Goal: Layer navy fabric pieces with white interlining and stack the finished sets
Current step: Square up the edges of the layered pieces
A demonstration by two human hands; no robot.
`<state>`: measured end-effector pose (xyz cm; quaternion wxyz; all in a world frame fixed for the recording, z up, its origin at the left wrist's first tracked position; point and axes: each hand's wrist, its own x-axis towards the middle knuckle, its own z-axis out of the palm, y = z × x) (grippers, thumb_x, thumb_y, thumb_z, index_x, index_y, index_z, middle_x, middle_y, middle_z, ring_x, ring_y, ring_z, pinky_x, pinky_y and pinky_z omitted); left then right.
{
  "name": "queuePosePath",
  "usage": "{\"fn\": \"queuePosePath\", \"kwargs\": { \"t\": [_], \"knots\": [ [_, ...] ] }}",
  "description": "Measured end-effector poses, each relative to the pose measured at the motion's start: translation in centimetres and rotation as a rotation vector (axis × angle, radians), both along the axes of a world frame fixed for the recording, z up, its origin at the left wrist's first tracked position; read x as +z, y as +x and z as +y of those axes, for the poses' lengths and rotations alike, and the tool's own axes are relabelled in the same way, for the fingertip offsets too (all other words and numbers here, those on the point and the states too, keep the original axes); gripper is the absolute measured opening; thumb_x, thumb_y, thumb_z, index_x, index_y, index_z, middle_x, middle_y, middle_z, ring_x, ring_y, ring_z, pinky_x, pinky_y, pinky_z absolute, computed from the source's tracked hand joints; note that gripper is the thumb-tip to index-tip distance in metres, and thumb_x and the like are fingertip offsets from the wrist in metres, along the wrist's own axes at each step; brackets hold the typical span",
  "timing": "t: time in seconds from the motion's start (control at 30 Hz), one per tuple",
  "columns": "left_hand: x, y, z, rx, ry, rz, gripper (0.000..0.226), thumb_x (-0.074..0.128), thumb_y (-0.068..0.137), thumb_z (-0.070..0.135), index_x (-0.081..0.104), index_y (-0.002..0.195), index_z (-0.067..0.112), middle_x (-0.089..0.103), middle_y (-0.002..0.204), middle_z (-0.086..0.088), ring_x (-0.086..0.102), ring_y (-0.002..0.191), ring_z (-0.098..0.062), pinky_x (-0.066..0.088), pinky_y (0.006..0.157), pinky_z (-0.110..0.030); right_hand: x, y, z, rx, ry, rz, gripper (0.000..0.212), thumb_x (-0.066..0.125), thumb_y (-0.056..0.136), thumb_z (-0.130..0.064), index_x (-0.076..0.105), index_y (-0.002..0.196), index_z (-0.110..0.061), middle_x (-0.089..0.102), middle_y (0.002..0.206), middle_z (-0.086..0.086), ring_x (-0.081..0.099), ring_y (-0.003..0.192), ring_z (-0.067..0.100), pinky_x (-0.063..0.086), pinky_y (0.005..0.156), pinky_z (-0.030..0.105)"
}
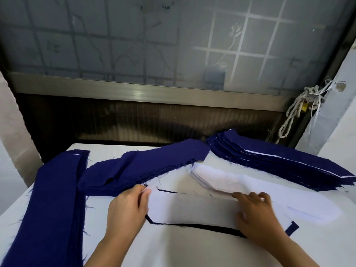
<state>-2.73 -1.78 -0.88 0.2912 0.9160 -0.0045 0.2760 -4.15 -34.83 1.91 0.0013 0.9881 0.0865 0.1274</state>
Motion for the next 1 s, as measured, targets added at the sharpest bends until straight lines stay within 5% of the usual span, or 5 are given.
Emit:
{"fn": "queuePosePath", "kwargs": {
  "t": [0.1,0.27,0.4,0.63,1.0],
  "knots": [
    [0.1,0.2,-0.1,0.03,0.047,0.078,0.038,0.064,0.092,0.029,0.037,0.065,0.028,0.044,0.05,0.004,0.042,0.049,-0.017,0.026,0.046,-0.03,-0.3,-1.2,-3.6,-0.14,0.081,-0.036,0.049,0.071,0.056,-0.006,0.071,0.104,-0.013,0.057,0.065,-0.006,0.063,0.07,0.025,0.037,0.087,0.046],
    [0.3,0.1,-0.5,0.026,0.09,0.144,0.043,0.064,0.082,0.023,0.028,0.058,0.023,0.045,0.055,0.002,0.043,0.052,-0.019,0.03,0.046,-0.03,-1.3,-2.6,-6.3,-0.381,0.295,-0.085,0.042,0.071,0.069,-0.001,0.066,0.108,-0.014,0.066,0.079,0.001,0.061,0.086,0.031,0.029,0.095,0.045],
    [0.4,0.0,-0.6,0.011,0.13,0.126,0.047,0.065,0.079,0.014,0.025,0.059,0.026,0.041,0.056,0.006,0.042,0.055,-0.018,0.026,0.045,-0.028,-1.8,-3.0,-6.0,-0.418,0.312,-0.189,0.044,0.071,0.065,0.008,0.065,0.107,-0.004,0.059,0.062,0.008,0.062,0.069,0.035,0.035,0.086,0.047],
    [-0.2,0.5,-0.2,0.076,0.081,0.114,0.025,0.064,0.09,0.024,0.047,0.072,0.021,0.049,0.062,0.01,0.047,0.058,-0.018,0.031,0.049,-0.03,-1.6,-3.2,-6.0,-0.393,0.318,-0.225,0.047,0.07,0.063,0.012,0.063,0.108,0.0,0.053,0.054,0.004,0.059,0.059,0.035,0.043,0.071,0.044],
    [-0.5,1.0,-0.1,0.15,0.039,0.173,0.031,0.062,0.092,0.028,0.048,0.064,0.024,0.052,0.056,0.008,0.048,0.053,-0.012,0.03,0.046,-0.028,-1.5,-3.4,-5.8,-0.416,0.323,-0.261,0.042,0.07,0.061,0.012,0.066,0.1,-0.002,0.05,0.054,0.005,0.054,0.056,0.036,0.036,0.058,0.034]
  ]
}}
